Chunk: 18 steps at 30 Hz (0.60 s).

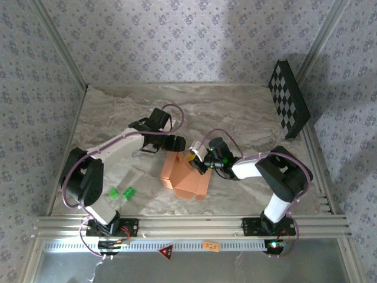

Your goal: Fold the paper box

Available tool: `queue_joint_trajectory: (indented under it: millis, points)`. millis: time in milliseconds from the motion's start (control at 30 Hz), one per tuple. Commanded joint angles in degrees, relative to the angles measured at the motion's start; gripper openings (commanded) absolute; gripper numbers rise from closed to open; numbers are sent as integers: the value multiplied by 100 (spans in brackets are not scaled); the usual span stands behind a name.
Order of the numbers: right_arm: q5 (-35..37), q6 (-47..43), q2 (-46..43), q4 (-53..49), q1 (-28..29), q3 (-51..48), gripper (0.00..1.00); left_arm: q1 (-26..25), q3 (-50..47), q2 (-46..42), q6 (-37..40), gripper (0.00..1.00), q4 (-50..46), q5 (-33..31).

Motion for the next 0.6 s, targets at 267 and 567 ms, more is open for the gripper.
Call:
queue_joint_trajectory:
  millis: [267,567]
  points:
    - [21,30,-108,198,-18,-72,9,-181,156,231,117,69,-236,-65]
    - [-531,-87,317,721,-201,141,19,-223,-108,51,198,58,-194,181]
